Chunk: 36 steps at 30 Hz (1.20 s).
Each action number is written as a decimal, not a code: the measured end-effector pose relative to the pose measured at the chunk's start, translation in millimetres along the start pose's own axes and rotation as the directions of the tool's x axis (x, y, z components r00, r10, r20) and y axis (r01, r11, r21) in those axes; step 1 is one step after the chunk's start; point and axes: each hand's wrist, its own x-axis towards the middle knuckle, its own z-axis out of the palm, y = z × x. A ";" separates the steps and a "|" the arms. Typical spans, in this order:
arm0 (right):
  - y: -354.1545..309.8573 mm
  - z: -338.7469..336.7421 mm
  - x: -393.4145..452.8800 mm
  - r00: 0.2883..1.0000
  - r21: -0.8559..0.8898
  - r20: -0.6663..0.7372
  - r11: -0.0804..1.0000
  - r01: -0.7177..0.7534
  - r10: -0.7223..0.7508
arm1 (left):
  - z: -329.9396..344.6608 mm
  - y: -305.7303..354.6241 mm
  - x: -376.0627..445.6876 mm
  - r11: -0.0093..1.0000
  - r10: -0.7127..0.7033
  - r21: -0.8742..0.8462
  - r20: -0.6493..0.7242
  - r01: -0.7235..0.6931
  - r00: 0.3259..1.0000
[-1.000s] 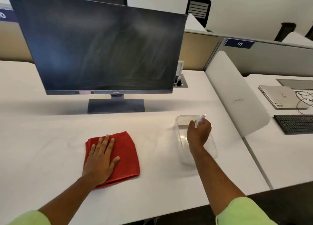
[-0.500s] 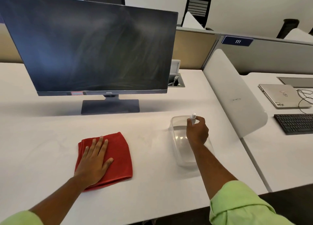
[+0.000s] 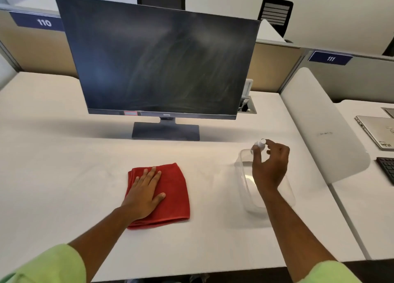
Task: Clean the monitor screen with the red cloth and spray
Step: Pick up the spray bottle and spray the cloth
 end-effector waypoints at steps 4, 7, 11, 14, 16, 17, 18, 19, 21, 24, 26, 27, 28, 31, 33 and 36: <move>-49.7 5.5 -27.4 0.993 0.232 0.071 0.970 0.077 -0.095 | -9.0 2.5 -5.9 0.992 0.006 -0.129 -0.053 -0.013 0.999; -86.0 20.3 -66.6 0.935 0.375 0.353 0.914 -0.153 0.012 | -20.8 10.4 -14.8 0.958 -0.010 -0.284 -0.141 -0.031 0.990; -111.5 37.4 -118.5 0.803 0.343 0.595 0.892 -0.295 0.036 | -48.1 29.9 -21.3 0.841 -0.074 -0.537 -0.230 -0.063 0.970; -133.1 45.6 -148.4 0.722 0.361 0.692 0.866 -0.345 -0.001 | -67.1 27.9 -29.8 0.777 -0.021 -0.623 -0.166 -0.088 0.986; -146.9 49.5 -162.0 0.692 0.362 0.722 0.865 -0.347 -0.024 | -72.3 21.2 -36.5 0.742 0.015 -0.667 -0.095 -0.075 0.995; -154.1 50.9 -167.3 0.682 0.355 0.731 0.867 -0.348 -0.025 | -72.7 16.6 -39.2 0.722 0.008 -0.689 -0.086 -0.065 0.996; -159.5 52.2 -171.4 0.675 0.347 0.737 0.869 -0.352 -0.020 | -72.2 12.9 -41.0 0.706 -0.013 -0.707 -0.089 -0.054 0.996; -165.2 54.3 -175.9 0.671 0.342 0.741 0.869 -0.357 -0.015 | -72.2 7.8 -43.6 0.692 -0.039 -0.721 -0.096 -0.042 0.995; -173.9 57.8 -182.7 0.668 0.337 0.745 0.868 -0.365 -0.008 | -71.5 0.7 -48.4 0.671 -0.059 -0.741 -0.083 -0.022 0.995; -185.7 62.7 -193.0 0.657 0.330 0.754 0.866 -0.375 -0.003 | -68.5 -7.0 -53.5 0.683 -0.062 -0.730 -0.061 -0.002 0.996; -192.1 64.3 -197.3 0.659 0.326 0.752 0.861 -0.392 0.016 | -68.3 -10.6 -54.4 0.692 -0.079 -0.722 -0.080 -0.003 0.994; -194.6 64.8 -198.6 0.665 0.330 0.746 0.855 -0.399 0.023 | -69.1 -12.7 -54.4 0.695 -0.085 -0.719 -0.097 -0.011 0.992; -196.2 64.9 -199.8 0.673 0.342 0.739 0.851 -0.400 0.019 | -69.8 -14.5 -54.1 0.698 -0.088 -0.716 -0.114 -0.020 0.990; -199.3 64.3 -202.0 0.675 0.375 0.738 0.837 -0.397 -0.011 | -70.5 -16.6 -52.5 0.693 -0.101 -0.720 -0.153 -0.041 0.983; -198.7 63.2 -201.3 0.659 0.391 0.751 0.834 -0.390 -0.043 | -71.1 -12.8 -50.2 0.672 -0.116 -0.739 -0.163 -0.043 0.980; -189.4 64.5 -195.4 0.631 0.411 0.771 0.823 -0.393 -0.084 | -73.3 -2.4 -46.8 0.660 -0.116 -0.750 -0.163 -0.047 0.980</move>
